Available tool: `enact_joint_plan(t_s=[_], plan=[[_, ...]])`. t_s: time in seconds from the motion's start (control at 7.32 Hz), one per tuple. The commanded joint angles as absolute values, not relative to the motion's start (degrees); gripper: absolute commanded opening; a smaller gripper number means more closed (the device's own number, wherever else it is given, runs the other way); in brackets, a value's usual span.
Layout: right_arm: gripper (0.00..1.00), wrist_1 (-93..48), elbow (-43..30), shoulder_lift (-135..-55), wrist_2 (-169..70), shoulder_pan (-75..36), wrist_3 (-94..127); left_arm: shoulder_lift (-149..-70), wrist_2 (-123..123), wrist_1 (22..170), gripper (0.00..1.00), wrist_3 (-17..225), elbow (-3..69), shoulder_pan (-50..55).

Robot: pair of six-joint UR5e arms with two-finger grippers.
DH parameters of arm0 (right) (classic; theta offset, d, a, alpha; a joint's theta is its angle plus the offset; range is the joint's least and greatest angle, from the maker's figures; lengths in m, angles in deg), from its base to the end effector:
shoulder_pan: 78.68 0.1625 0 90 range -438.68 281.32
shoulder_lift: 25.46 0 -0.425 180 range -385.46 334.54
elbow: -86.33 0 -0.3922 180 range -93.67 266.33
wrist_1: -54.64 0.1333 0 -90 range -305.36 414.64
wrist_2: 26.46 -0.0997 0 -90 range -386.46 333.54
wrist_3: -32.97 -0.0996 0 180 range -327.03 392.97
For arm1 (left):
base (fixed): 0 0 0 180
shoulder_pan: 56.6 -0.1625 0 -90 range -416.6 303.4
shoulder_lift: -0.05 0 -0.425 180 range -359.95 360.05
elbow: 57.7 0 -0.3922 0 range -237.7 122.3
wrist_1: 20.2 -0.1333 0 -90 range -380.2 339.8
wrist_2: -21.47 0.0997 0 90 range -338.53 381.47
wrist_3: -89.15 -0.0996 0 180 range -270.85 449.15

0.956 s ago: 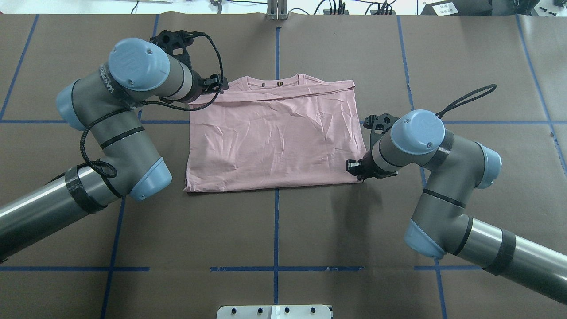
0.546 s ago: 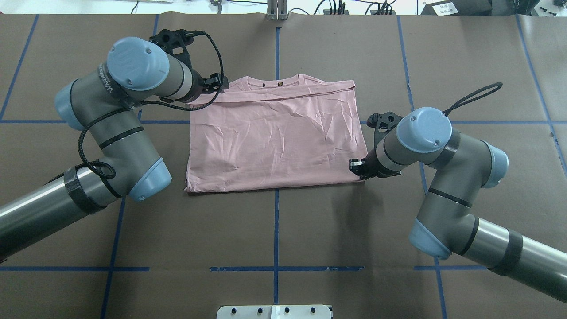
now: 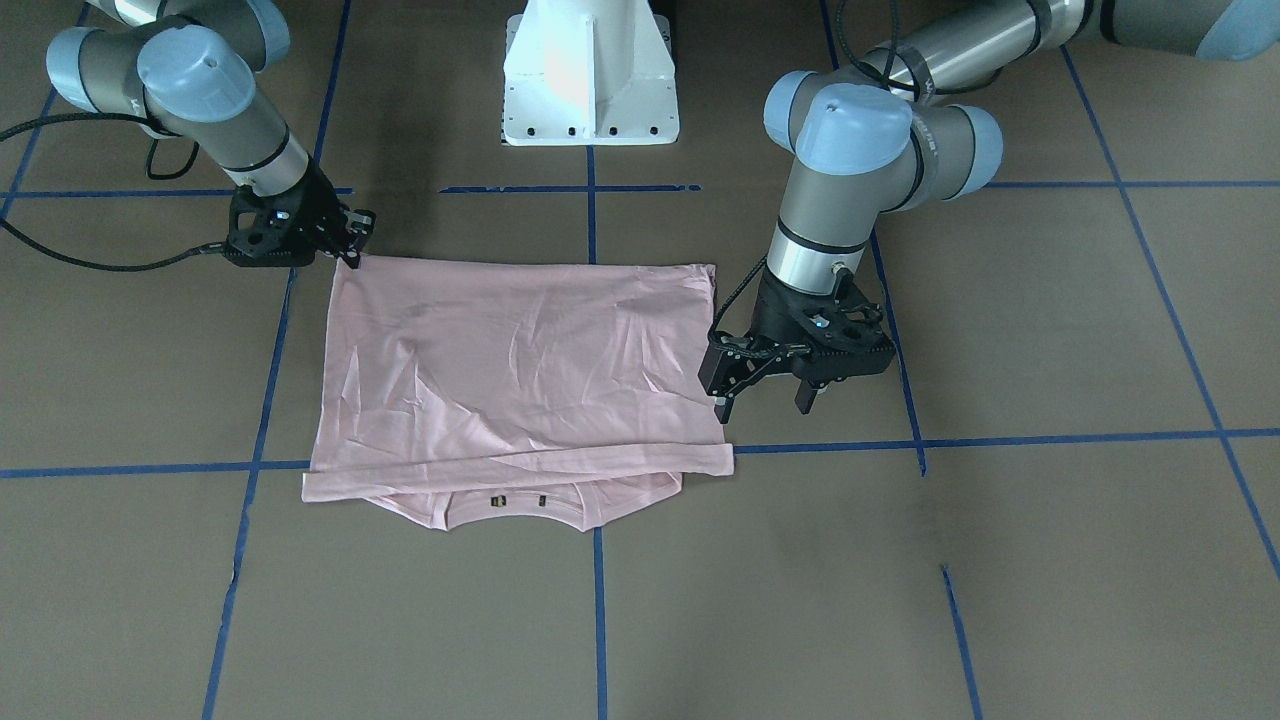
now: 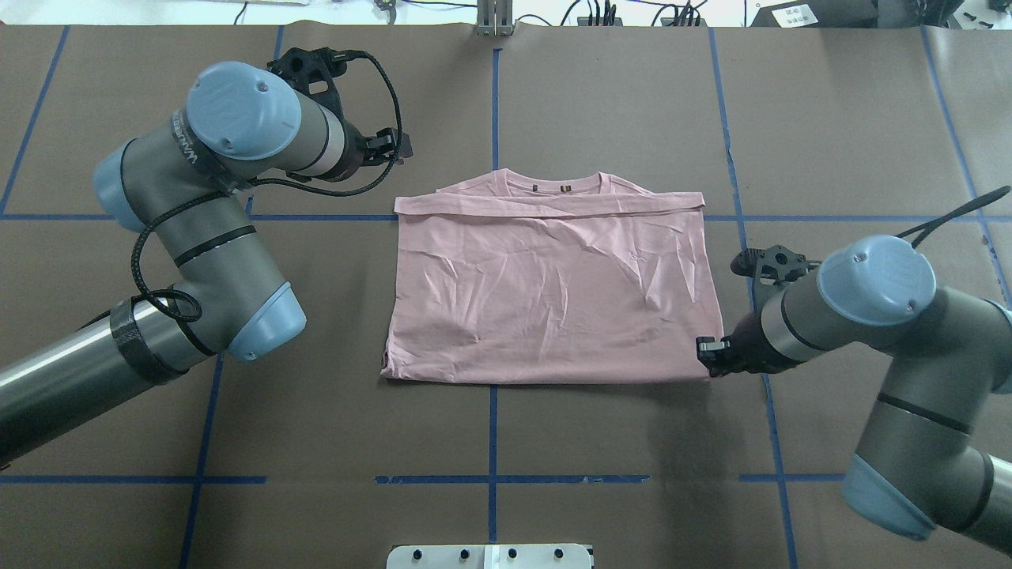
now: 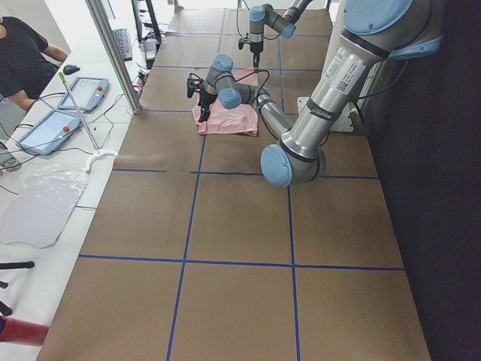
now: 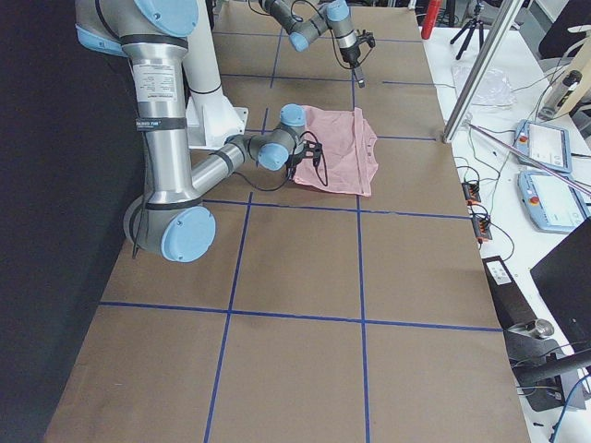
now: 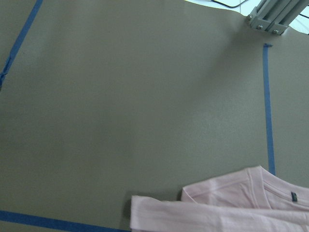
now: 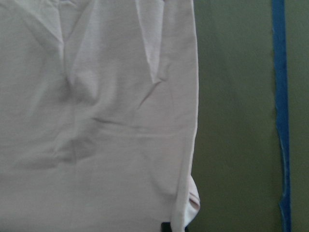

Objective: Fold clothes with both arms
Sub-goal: 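Grasp the folded shirt's edge with the right gripper and drag it nearer the robot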

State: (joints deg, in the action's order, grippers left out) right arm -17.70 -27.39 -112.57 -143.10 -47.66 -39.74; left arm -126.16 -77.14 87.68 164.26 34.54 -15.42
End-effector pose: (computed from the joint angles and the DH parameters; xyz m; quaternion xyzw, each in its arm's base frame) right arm -0.3876 -0.3365 0.4054 -0.0447 -0.4219 0.0216 0.9053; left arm 0.4455 -0.5470 0.2332 0.1628 0.4466 -0.1654 0.8641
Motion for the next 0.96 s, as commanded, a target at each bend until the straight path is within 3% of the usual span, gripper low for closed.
enact_joint_plan(t_s=[0.0, 0.27, 0.41, 0.82], plan=[[0.00, -17.7, -34.3, -120.6, -148.6, -54.6, -40.2, -126.1, -77.1, 84.2, 1.00, 164.3, 37.7, -16.0], [0.00, -17.5, -35.5, -121.4, -149.1, -61.2, -44.3, -126.1, -77.1, 84.2, 1.00, 164.4, 37.8, -16.3], [0.99, -17.1, -35.6, -121.5, -148.8, -62.7, -45.4, -126.1, -77.1, 84.2, 1.00, 164.3, 37.8, -16.7], [1.00, -16.7, -37.9, -120.3, -148.4, -59.2, -45.5, -124.4, -82.5, 83.6, 1.00, 169.2, 40.2, -20.4]])
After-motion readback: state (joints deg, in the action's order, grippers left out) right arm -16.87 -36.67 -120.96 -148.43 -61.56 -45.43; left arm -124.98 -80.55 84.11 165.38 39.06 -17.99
